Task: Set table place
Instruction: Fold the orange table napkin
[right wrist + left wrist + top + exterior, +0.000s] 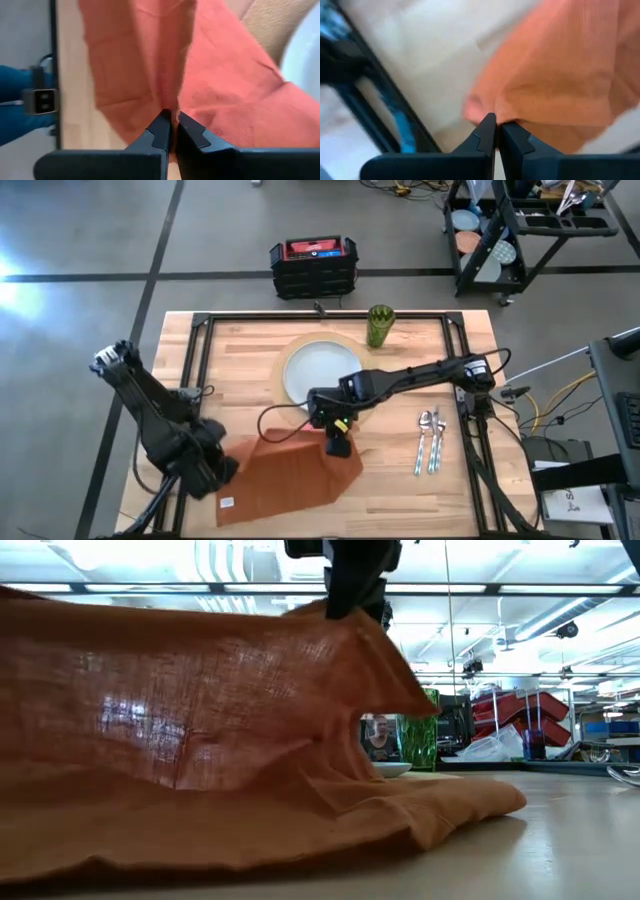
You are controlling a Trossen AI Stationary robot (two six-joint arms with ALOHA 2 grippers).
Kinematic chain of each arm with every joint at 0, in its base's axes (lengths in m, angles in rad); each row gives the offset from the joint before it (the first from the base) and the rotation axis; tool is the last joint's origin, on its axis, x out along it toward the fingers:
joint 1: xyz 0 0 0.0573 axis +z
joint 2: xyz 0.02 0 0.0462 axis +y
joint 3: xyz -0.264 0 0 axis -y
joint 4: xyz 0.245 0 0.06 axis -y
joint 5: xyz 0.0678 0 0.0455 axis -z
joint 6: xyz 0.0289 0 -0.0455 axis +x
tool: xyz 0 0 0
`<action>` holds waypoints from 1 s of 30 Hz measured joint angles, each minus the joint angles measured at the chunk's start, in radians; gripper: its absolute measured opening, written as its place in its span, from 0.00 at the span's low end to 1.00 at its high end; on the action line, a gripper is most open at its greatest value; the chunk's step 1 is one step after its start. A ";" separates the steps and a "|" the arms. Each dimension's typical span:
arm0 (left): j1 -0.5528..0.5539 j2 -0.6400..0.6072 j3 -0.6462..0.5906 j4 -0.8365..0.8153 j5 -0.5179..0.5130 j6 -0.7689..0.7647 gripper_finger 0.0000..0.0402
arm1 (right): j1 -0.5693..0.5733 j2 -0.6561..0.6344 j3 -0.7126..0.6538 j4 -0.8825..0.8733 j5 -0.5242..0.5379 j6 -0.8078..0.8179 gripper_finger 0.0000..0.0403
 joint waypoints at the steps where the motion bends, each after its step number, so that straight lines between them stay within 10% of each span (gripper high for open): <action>1: -0.012 0.023 -0.003 0.033 0.012 -0.006 0.00 | 0.007 0.000 0.000 0.000 -0.013 0.011 0.00; 19: -0.157 0.306 0.084 0.215 0.085 -0.187 0.00 | 0.107 0.077 -0.002 0.132 -0.296 0.085 0.00; 30: -0.159 0.342 0.043 0.226 0.084 -0.161 0.00 | 0.137 0.165 -0.003 0.220 -0.266 0.170 0.04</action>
